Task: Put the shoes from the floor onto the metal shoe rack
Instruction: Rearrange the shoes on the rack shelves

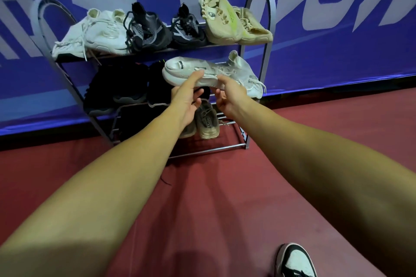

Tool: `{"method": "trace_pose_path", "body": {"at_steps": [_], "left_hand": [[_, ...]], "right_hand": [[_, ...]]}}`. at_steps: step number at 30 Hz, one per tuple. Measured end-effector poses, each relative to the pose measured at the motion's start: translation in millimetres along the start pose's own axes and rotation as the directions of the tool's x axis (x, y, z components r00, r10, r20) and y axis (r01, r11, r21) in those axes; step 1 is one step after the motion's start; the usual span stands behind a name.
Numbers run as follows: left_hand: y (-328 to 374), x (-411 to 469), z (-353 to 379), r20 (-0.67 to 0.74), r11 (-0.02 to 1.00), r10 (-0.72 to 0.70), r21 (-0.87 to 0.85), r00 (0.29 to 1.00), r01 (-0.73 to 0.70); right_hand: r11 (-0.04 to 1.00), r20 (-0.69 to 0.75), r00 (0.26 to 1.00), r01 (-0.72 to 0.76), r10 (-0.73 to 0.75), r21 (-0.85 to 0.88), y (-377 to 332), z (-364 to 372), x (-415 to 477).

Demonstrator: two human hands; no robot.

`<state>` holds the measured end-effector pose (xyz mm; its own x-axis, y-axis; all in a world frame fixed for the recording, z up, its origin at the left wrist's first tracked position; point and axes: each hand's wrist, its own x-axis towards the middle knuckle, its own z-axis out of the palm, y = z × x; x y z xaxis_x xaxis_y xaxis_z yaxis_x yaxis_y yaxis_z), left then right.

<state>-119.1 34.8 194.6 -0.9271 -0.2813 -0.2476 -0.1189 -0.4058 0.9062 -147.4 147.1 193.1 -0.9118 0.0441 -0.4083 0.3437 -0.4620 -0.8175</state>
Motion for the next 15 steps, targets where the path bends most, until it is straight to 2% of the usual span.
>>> {"method": "trace_pose_path", "body": {"at_steps": [3, 4, 5, 7, 8, 10, 12, 13, 15], "left_hand": [[-0.3, 3.1, -1.5, -0.046, 0.999, -0.001, -0.033, 0.999, -0.001], [1.7, 4.5, -3.5, -0.072, 0.998, 0.009, -0.057, 0.997, -0.013], [3.8, 7.3, -6.6, -0.104, 0.996, 0.018, -0.083, 0.994, -0.027], [8.2, 14.9, -13.5, -0.161, 0.992, 0.031, -0.112, 0.987, -0.049], [10.0, 17.0, -16.5, -0.175, 0.992, 0.028, -0.113, 0.984, -0.048], [13.3, 16.6, -21.5, -0.191, 0.994, 0.021, -0.104, 0.981, -0.042], [14.1, 16.9, -26.6, -0.182, 0.993, 0.011, -0.115, 0.983, -0.032], [14.1, 17.1, -28.1, -0.161, 0.993, -0.002, -0.116, 0.987, -0.017], [14.9, 14.0, -27.5, -0.1, 0.994, -0.045, -0.102, 0.994, 0.035]], "right_hand": [[0.995, 0.047, 0.999, 0.025, -0.02, -0.096, 1.5, -4.0, -1.1], [0.977, 0.036, 0.997, 0.068, -0.062, -0.202, 1.3, -6.9, -0.6], [0.92, 0.012, 0.99, 0.136, -0.142, -0.368, 0.9, -10.6, 1.3], [0.666, -0.017, 0.92, 0.271, -0.391, -0.695, -3.6, -20.9, 4.5], [0.56, -0.008, 0.871, 0.309, -0.491, -0.768, -7.4, -24.5, 3.9], [0.446, 0.023, 0.801, 0.356, -0.598, -0.821, -16.7, -26.7, -2.0], [0.358, 0.104, 0.799, 0.376, -0.592, -0.855, -20.9, -26.6, -3.4], [0.335, 0.179, 0.828, 0.4, -0.532, -0.853, -20.3, -27.7, -0.4], [0.386, 0.335, 0.885, 0.447, -0.324, -0.807, -16.1, -32.3, 0.5]]}}
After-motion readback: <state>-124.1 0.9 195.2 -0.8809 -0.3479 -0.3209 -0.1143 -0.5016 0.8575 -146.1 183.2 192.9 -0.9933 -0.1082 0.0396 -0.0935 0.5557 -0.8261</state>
